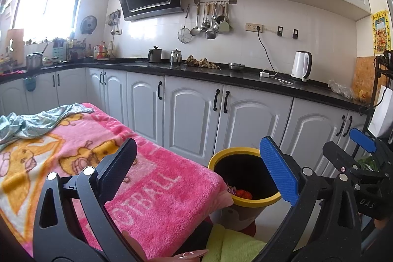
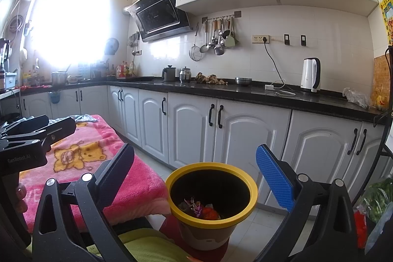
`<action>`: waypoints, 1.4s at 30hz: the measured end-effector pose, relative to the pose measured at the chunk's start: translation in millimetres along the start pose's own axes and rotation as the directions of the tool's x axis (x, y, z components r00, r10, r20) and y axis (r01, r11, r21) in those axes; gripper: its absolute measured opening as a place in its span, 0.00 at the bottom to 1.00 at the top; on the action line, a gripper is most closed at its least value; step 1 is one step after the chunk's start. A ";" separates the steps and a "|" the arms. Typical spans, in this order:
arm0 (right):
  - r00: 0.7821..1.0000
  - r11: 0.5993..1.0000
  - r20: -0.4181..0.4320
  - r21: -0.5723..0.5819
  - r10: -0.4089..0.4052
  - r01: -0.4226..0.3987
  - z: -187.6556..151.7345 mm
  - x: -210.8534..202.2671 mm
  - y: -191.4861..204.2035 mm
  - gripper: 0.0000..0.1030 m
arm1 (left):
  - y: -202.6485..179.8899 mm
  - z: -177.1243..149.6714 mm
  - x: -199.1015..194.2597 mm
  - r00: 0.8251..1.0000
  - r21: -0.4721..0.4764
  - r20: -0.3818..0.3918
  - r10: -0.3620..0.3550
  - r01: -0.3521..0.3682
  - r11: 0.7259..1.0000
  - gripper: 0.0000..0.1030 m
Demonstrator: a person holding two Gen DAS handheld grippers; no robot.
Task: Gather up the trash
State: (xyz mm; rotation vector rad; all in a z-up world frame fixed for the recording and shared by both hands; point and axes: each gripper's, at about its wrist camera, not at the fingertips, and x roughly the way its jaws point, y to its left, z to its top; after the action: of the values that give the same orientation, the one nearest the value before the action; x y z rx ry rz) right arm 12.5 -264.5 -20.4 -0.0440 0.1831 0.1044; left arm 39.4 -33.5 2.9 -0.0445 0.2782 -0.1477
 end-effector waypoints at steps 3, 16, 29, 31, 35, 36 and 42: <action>1.000 1.000 0.001 0.000 0.000 0.000 0.1 0.3 0.0 0.94 | -0.3 -0.3 0.0 1.000 0.000 0.000 0.001 -0.001 1.000 0.89; 1.000 1.000 0.000 0.000 0.001 -0.001 0.7 0.7 -0.8 0.94 | 0.3 -0.6 0.0 1.000 -0.001 0.001 0.001 -0.001 1.000 0.89; 1.000 1.000 0.001 0.000 0.001 -0.001 1.0 0.5 -0.7 0.94 | 0.7 -1.3 -0.2 1.000 -0.001 0.002 0.002 -0.002 1.000 0.89; 1.000 1.000 0.001 0.000 0.002 -0.002 1.0 1.2 -0.8 0.94 | 0.3 -1.6 -0.5 1.000 -0.001 0.002 0.001 -0.001 1.000 0.89; 1.000 1.000 0.000 0.000 0.002 -0.002 1.0 1.0 -1.1 0.94 | -0.3 0.4 -0.3 1.000 0.000 0.001 -0.004 0.004 1.000 0.89; 1.000 1.000 -0.001 0.001 0.003 -0.003 1.1 1.4 -1.2 0.94 | -0.4 0.6 -0.1 1.000 0.002 0.002 -0.002 0.002 1.000 0.89; 1.000 1.000 -0.002 0.001 0.002 -0.002 0.8 1.0 -1.1 0.94 | 1.3 3.5 -0.5 1.000 -0.008 -0.004 -0.014 0.013 1.000 0.89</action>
State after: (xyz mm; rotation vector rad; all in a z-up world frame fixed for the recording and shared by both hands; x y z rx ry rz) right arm 13.7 -265.4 -19.7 -0.0431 0.1853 0.1066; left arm 40.1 -32.1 6.3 -0.0541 0.2822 -0.1600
